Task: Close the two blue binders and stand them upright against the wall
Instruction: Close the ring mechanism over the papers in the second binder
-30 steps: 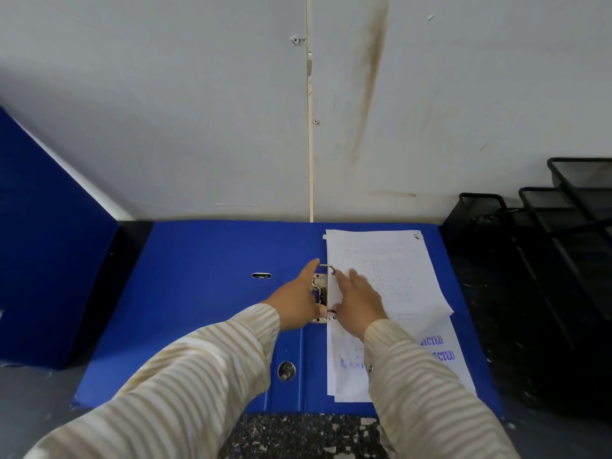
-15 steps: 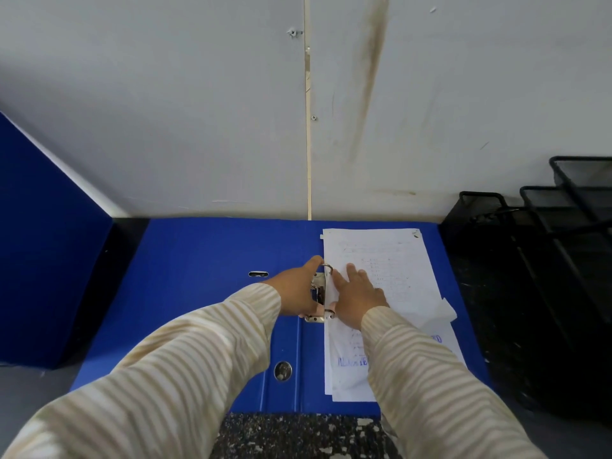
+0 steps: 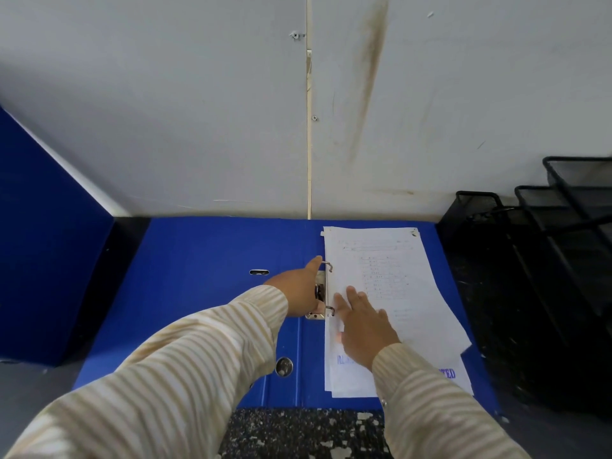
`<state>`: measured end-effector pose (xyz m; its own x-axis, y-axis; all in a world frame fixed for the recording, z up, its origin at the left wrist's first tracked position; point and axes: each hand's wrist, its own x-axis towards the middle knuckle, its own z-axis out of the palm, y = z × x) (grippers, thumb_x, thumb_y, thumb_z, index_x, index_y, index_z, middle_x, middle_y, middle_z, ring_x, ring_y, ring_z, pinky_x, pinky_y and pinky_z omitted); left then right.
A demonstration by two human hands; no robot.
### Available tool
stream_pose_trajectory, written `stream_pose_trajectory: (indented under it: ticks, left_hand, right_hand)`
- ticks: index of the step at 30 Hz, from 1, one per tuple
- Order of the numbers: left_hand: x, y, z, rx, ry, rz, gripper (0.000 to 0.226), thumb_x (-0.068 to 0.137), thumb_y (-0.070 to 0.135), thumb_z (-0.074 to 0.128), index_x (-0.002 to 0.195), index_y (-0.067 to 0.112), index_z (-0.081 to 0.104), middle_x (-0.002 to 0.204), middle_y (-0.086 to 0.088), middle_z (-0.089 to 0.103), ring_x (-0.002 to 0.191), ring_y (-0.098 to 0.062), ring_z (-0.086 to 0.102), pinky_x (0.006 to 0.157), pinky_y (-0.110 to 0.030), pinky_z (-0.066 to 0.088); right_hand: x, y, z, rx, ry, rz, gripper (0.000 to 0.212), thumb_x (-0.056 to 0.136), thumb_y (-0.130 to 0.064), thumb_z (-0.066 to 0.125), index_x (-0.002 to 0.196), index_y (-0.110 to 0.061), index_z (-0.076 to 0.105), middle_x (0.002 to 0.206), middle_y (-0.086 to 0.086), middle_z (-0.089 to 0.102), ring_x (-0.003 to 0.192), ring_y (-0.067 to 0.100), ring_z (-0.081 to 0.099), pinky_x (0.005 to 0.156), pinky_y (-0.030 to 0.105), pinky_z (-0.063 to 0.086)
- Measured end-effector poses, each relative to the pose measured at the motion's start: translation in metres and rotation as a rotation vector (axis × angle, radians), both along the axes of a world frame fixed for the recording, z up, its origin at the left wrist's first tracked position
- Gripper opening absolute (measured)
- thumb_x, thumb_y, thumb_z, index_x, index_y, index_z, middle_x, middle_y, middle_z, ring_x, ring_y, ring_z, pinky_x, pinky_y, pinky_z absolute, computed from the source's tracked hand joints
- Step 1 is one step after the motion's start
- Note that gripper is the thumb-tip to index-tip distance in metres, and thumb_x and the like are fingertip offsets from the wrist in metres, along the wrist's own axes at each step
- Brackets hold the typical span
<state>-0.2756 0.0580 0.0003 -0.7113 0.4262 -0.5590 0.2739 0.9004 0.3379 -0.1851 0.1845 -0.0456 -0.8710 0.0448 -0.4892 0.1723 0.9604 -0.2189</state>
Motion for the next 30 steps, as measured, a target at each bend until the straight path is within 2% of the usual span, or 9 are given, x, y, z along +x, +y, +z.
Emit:
stream_pose_trajectory:
  ticks: [4, 8, 10, 13, 16, 18, 24, 27, 30]
  left_hand:
    - [-0.002, 0.004, 0.007, -0.080, 0.105, -0.078, 0.078, 0.086, 0.023, 0.063, 0.147, 0.025, 0.014, 0.086, -0.006, 0.064, 0.070, -0.020, 0.059, 0.060, -0.034, 0.050]
    - [-0.006, 0.007, 0.012, -0.126, 0.137, -0.144, 0.068, 0.085, 0.024, 0.064, 0.140, 0.018, 0.026, 0.081, -0.002, 0.058, 0.068, -0.018, 0.056, 0.055, -0.031, 0.045]
    - [-0.007, 0.006, 0.011, -0.117, 0.118, -0.150, 0.072, 0.084, 0.028, 0.066, 0.142, 0.018, 0.025, 0.093, -0.004, 0.062, 0.078, -0.021, 0.061, 0.061, -0.033, 0.049]
    - [-0.007, 0.004, 0.008, -0.095, 0.128, -0.128, 0.080, 0.080, 0.035, 0.070, 0.145, 0.022, 0.024, 0.122, -0.009, 0.053, 0.105, -0.028, 0.058, 0.083, -0.040, 0.053]
    - [-0.008, 0.001, 0.003, -0.049, 0.126, -0.113, 0.089, 0.076, 0.038, 0.074, 0.147, 0.024, 0.023, 0.139, -0.009, 0.036, 0.124, -0.032, 0.044, 0.098, -0.046, 0.047]
    - [-0.009, -0.001, 0.002, 0.054, 0.075, -0.085, 0.091, 0.075, 0.031, 0.076, 0.148, 0.021, 0.022, 0.149, -0.006, 0.031, 0.130, -0.030, 0.042, 0.103, -0.041, 0.044]
    - [-0.008, -0.001, 0.005, 0.124, 0.048, -0.068, 0.089, 0.075, 0.024, 0.077, 0.147, 0.018, 0.024, 0.147, -0.004, 0.040, 0.124, -0.026, 0.051, 0.095, -0.033, 0.045]
    - [-0.007, 0.002, 0.009, 0.060, 0.072, -0.108, 0.085, 0.076, 0.029, 0.076, 0.144, 0.017, 0.026, 0.145, -0.005, 0.041, 0.117, -0.027, 0.055, 0.092, -0.036, 0.049]
    - [-0.002, 0.004, 0.011, -0.012, 0.096, -0.131, 0.089, 0.080, 0.030, 0.071, 0.149, 0.015, 0.017, 0.155, -0.004, 0.027, 0.120, -0.028, 0.054, 0.096, -0.041, 0.050]
  right_hand:
    - [-0.003, -0.001, 0.007, 0.017, -0.005, 0.002, 0.060, 0.098, -0.013, 0.036, 0.151, -0.020, 0.008, 0.160, 0.002, -0.003, 0.147, 0.024, 0.002, 0.117, 0.049, 0.019]
    - [-0.025, 0.006, 0.018, -0.116, 0.015, -0.123, 0.042, 0.092, -0.007, 0.040, 0.131, -0.014, 0.051, 0.141, 0.008, 0.044, 0.126, 0.026, 0.046, 0.103, 0.037, 0.042]
    - [-0.037, 0.007, 0.023, -0.197, 0.109, -0.259, 0.038, 0.090, -0.005, 0.040, 0.123, -0.011, 0.059, 0.127, 0.010, 0.058, 0.111, 0.028, 0.057, 0.095, 0.037, 0.048]
    - [-0.048, 0.002, 0.021, -0.304, 0.218, -0.385, 0.039, 0.095, -0.019, 0.046, 0.134, -0.019, 0.050, 0.131, 0.006, 0.056, 0.117, 0.025, 0.054, 0.098, 0.034, 0.044]
    - [-0.056, -0.005, 0.014, -0.234, 0.274, -0.325, 0.034, 0.094, -0.023, 0.050, 0.128, -0.021, 0.054, 0.126, 0.005, 0.056, 0.112, 0.023, 0.054, 0.092, 0.033, 0.045]
    - [-0.059, -0.007, 0.011, -0.188, 0.285, -0.322, 0.034, 0.095, -0.023, 0.048, 0.128, -0.018, 0.055, 0.135, 0.005, 0.051, 0.122, 0.022, 0.048, 0.096, 0.034, 0.042]
    - [-0.064, -0.008, 0.011, -0.139, 0.277, -0.300, 0.037, 0.097, -0.015, 0.040, 0.133, -0.016, 0.051, 0.147, 0.004, 0.040, 0.134, 0.022, 0.035, 0.103, 0.038, 0.038]
    - [-0.066, -0.007, 0.009, -0.069, 0.257, -0.256, 0.034, 0.096, -0.011, 0.040, 0.126, -0.015, 0.054, 0.139, 0.003, 0.045, 0.127, 0.022, 0.038, 0.095, 0.034, 0.042]
    - [-0.066, -0.006, 0.005, -0.054, 0.263, -0.195, 0.027, 0.094, -0.010, 0.043, 0.119, -0.012, 0.055, 0.127, 0.005, 0.050, 0.113, 0.024, 0.047, 0.090, 0.032, 0.043]
